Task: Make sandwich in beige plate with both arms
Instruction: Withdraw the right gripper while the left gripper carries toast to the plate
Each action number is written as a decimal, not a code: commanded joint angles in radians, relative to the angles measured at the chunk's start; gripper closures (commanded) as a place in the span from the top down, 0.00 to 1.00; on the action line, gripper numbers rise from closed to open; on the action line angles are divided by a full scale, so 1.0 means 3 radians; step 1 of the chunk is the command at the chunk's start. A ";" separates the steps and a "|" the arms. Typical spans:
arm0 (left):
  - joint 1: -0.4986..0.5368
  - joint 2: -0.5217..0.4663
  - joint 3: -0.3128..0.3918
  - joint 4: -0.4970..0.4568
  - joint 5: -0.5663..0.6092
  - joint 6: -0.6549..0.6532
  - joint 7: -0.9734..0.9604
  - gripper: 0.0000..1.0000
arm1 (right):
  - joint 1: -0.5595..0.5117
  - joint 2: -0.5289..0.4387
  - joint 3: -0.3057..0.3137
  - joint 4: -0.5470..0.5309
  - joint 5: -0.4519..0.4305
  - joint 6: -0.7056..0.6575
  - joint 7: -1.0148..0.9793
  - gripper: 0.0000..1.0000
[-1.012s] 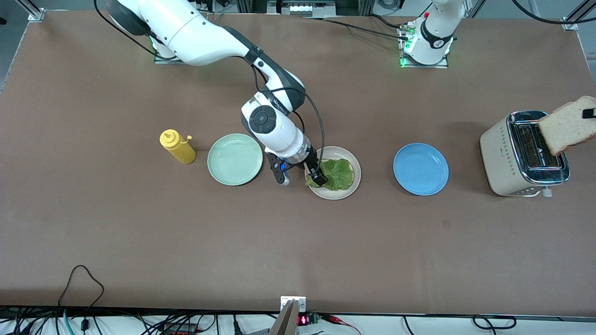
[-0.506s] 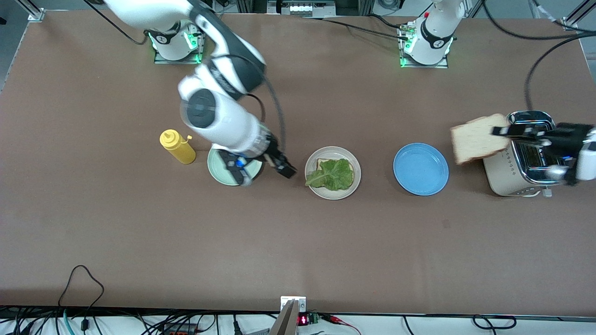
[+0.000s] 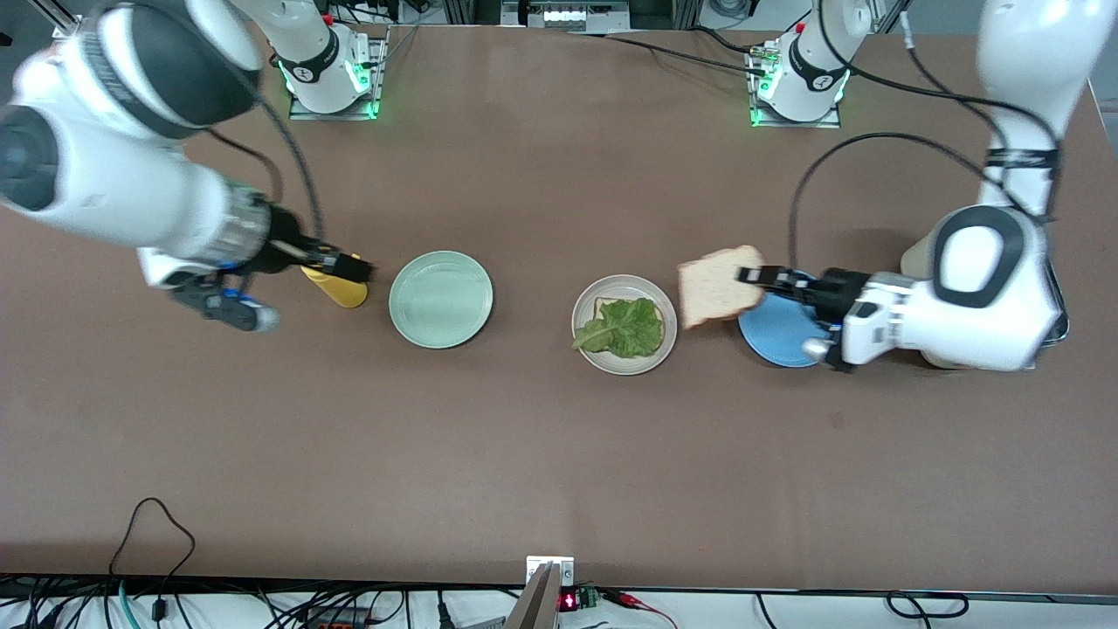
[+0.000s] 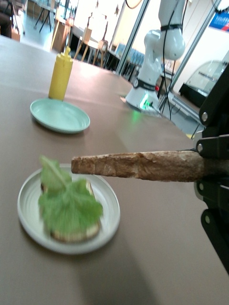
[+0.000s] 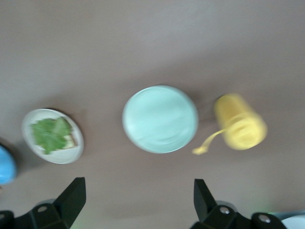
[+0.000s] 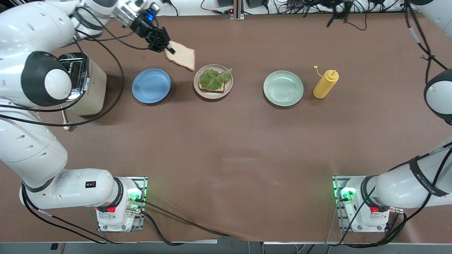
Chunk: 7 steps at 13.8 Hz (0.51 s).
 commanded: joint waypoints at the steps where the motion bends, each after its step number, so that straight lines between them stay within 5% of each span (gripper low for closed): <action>1: -0.0093 0.0238 0.0027 -0.0001 -0.0270 0.0246 0.0076 0.01 | -0.0163 -0.0266 -0.0174 -0.0262 -0.0277 -0.0028 -0.1071 1.00; 7: -0.0471 0.0550 0.0027 0.0004 -0.0428 0.0804 0.0137 0.01 | -0.0169 -0.0568 -0.0889 -0.0273 -0.0432 0.0003 -0.2505 1.00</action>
